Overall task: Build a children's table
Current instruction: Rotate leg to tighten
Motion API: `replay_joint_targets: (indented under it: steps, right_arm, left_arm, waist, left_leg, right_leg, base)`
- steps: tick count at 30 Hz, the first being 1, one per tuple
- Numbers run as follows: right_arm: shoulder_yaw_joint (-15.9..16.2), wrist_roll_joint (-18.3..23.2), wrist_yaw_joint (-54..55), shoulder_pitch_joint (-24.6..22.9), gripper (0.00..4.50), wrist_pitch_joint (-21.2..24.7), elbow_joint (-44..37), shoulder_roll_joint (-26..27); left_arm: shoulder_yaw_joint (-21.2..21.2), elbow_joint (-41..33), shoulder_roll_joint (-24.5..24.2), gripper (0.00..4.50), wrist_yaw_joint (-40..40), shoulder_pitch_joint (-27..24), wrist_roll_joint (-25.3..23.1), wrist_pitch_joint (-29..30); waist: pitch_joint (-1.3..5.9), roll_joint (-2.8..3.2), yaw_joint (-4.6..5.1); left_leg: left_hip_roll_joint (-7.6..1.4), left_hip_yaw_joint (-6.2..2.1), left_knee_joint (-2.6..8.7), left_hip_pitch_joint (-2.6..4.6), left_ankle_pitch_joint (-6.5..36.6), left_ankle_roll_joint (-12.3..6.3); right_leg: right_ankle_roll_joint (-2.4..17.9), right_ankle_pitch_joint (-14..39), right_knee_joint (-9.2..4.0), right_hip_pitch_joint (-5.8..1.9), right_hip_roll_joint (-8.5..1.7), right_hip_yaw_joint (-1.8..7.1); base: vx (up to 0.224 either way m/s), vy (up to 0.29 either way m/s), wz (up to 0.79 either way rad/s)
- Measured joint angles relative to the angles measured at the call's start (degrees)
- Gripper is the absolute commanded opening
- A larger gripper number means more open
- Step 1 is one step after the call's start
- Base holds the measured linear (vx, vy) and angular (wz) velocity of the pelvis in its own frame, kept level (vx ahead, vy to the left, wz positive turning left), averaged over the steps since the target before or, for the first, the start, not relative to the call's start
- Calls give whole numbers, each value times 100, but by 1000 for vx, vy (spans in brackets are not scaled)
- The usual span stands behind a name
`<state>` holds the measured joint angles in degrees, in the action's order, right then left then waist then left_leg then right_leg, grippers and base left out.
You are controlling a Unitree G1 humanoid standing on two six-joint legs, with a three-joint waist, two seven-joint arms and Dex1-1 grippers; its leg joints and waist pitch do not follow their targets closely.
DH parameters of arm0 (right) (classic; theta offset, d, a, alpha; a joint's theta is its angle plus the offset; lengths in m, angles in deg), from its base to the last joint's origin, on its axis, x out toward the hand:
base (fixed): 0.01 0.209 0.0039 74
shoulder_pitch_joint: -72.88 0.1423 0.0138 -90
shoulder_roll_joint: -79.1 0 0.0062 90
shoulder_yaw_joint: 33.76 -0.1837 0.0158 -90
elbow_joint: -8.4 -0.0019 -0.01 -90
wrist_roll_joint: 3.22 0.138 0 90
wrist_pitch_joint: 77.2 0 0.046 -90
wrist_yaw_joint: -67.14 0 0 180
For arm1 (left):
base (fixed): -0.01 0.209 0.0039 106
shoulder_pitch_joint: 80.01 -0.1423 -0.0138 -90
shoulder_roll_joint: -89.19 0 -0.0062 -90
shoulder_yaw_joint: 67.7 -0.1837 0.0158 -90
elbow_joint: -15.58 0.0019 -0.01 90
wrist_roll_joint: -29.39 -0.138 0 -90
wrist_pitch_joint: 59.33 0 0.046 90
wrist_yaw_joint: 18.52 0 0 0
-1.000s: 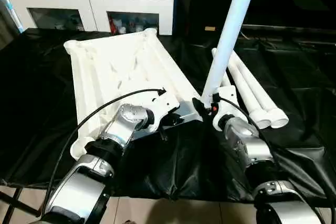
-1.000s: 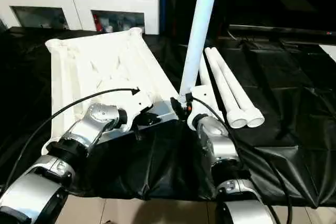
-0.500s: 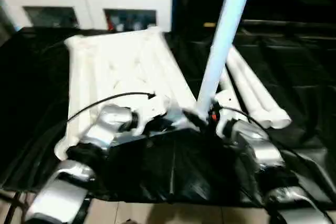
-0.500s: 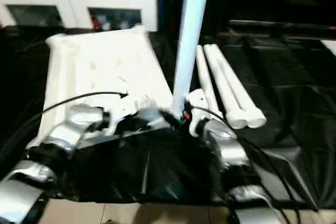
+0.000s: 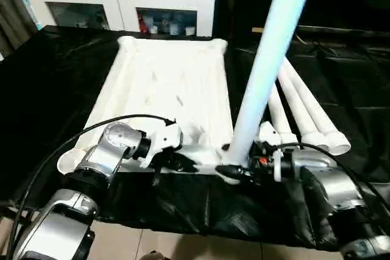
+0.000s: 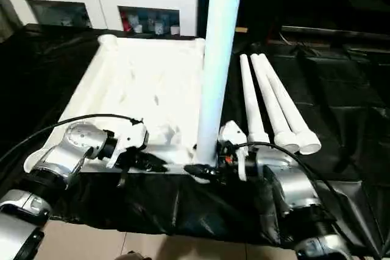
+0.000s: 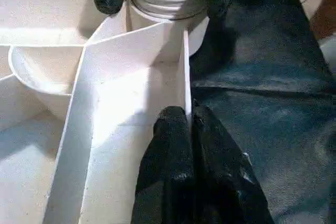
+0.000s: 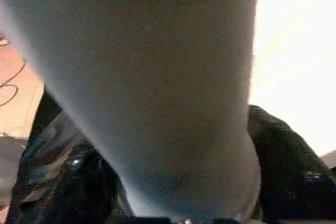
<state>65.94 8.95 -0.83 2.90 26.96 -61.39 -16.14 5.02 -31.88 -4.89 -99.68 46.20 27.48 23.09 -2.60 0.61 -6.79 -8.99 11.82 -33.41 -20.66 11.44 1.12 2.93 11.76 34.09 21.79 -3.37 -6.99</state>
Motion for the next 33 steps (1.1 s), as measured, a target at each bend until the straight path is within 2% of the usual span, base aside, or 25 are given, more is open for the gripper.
replay_joint_targets:
  steps: [4, 9, 11, 18, 22, 24, 27, 28, 33]
  right_arm:
    - [-24, 13, 80, 0, 290, 31, 15, 89]
    - [-346, -131, 1133, 107, 288, -128, 395, 491]
    - [-478, -294, 1897, 316, 288, -239, 748, 779]
    - [-927, -507, 3899, 947, 286, -585, 1826, 1498]
    - [-1161, -556, 4692, 1232, 286, -994, 2410, 1758]
    - [-1230, -548, 4744, 1282, 340, -1092, 2515, 1817]
    - [-1263, -503, 4731, 1304, 363, -1154, 2577, 1852]
    - [-1274, -502, 4722, 1312, 388, -1190, 2604, 1858]
    - [-1319, -498, 4547, 1372, 398, -1352, 2757, 1902]
  left_arm:
    - [8, 10, 7, 0, 53, 1, -3, 21]
    - [127, 237, 244, 0, 836, 122, -127, 388]
    - [185, 387, 379, 0, 1317, 221, -221, 537]
    - [252, 544, 875, 0, 2584, 459, -470, 1098]
    - [275, 518, 1147, 0, 3094, 487, -580, 1320]
    - [277, 494, 1150, 0, 3114, 486, -580, 1342]
    - [277, 462, 1151, 0, 3114, 482, -578, 1339]
    - [277, 458, 1149, 0, 3112, 482, -578, 1338]
    - [273, 399, 1082, 0, 3067, 447, -578, 1294]
  waist:
    - [0, 0, 2]
    - [7, 12, 55]
    - [0, 0, 124]
    - [-1, 6, 312]
    - [2, 9, 347]
    - [3, 7, 347]
    - [4, 6, 341]
    - [5, 7, 340]
    - [7, 13, 368]
  left_leg:
    - [0, 0, -2, 1, 0, 0]
    - [-2, 0, -14, 52, -3, 7]
    - [-3, -4, -16, 82, -6, 13]
    - [-2, -7, -22, 81, -8, 15]
    - [0, -7, -26, 71, -8, 13]
    - [0, -7, -26, 69, -8, 12]
    - [0, -7, -16, 69, -7, 12]
    - [-1, -7, -11, 69, -7, 12]
    - [-1, -7, -4, 69, -7, 13]
  right_leg:
    - [0, 0, 2, 0, 0, 0]
    - [-35, 0, 2, -42, -1, 1]
    - [-39, 2, -3, -69, -1, 0]
    - [-38, 1, -62, -90, -1, 0]
    - [-23, -19, -82, -95, -4, 1]
    - [-21, -47, -85, -93, -4, 1]
    - [-24, -66, -84, -87, -3, 0]
    - [-24, -69, -83, -86, -3, 0]
    - [-10, -78, -83, -78, -2, 0]
  base:
    - [0, 0, 0]
    - [0, 0, 0]
    - [0, 0, 0]
    - [0, 0, 0]
    - [0, 0, 0]
    - [0, 0, 0]
    - [0, 0, 0]
    - [0, 0, 0]
    - [0, 0, 0]
